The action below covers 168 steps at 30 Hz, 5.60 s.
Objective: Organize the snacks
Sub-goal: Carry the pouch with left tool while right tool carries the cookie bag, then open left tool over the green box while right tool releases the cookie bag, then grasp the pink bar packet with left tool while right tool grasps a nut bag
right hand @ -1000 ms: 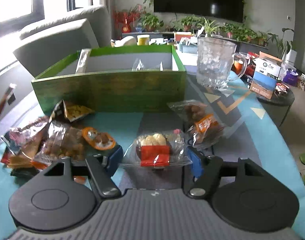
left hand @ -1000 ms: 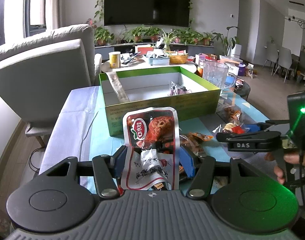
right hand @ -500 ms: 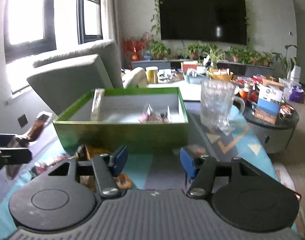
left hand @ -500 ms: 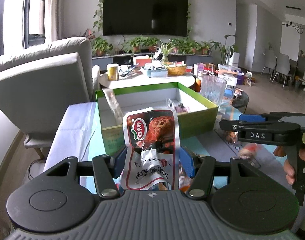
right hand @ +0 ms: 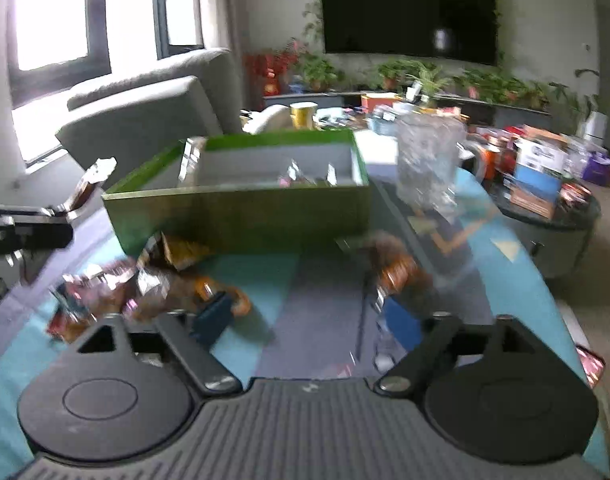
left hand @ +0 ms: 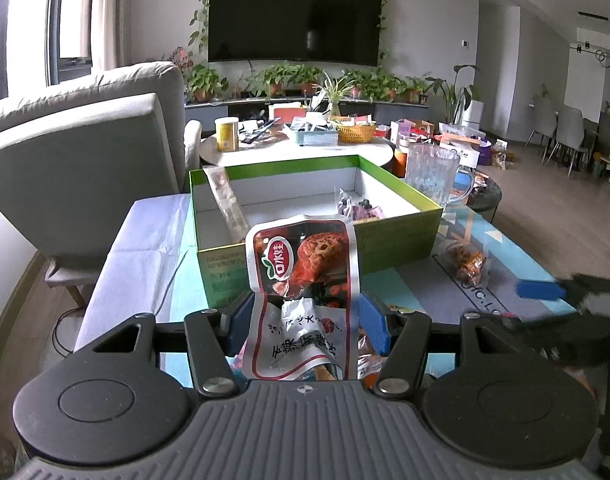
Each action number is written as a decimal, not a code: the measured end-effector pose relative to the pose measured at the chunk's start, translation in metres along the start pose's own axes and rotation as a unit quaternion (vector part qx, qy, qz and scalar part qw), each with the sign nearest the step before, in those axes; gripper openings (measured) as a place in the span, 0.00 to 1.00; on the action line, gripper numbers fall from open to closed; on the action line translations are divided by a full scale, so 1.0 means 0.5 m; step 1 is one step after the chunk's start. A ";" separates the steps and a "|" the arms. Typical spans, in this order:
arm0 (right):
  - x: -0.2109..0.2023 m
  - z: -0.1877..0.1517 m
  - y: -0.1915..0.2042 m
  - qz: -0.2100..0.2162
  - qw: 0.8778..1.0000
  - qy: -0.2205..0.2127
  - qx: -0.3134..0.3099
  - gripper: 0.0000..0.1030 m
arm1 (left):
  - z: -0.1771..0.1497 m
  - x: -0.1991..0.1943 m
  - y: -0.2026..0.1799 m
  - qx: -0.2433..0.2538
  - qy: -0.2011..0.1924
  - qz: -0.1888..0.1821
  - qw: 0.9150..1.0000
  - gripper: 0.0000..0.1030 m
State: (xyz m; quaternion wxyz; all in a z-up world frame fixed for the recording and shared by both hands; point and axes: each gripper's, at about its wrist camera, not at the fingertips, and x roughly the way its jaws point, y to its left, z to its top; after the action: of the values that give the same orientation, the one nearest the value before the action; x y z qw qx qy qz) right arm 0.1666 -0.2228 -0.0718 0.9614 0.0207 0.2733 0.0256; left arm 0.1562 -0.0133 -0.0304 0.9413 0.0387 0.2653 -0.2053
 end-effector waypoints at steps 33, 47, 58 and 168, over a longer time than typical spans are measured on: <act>-0.029 0.013 -0.014 0.017 1.000 -0.021 0.013 0.44 | 0.010 0.004 -0.015 0.004 -0.003 0.001 1.000 0.52; 0.015 0.166 0.026 0.062 0.990 -0.130 0.003 0.44 | 0.128 0.053 -0.002 0.006 -0.067 0.019 0.998 0.52; 0.042 0.135 -0.028 0.074 0.994 -0.077 0.005 0.44 | 0.135 0.123 0.022 -0.011 -0.049 0.019 0.999 0.52; 0.074 0.115 0.012 0.001 0.998 -0.055 0.025 0.45 | 0.059 0.122 0.048 -0.015 0.026 0.035 0.999 0.63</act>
State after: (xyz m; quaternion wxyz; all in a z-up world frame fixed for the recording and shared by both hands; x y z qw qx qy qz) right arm 0.2283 -0.2158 -0.0421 0.9741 0.0464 0.2206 0.0189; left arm 0.2276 -0.0190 -0.0374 0.9411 0.0394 0.2914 -0.1670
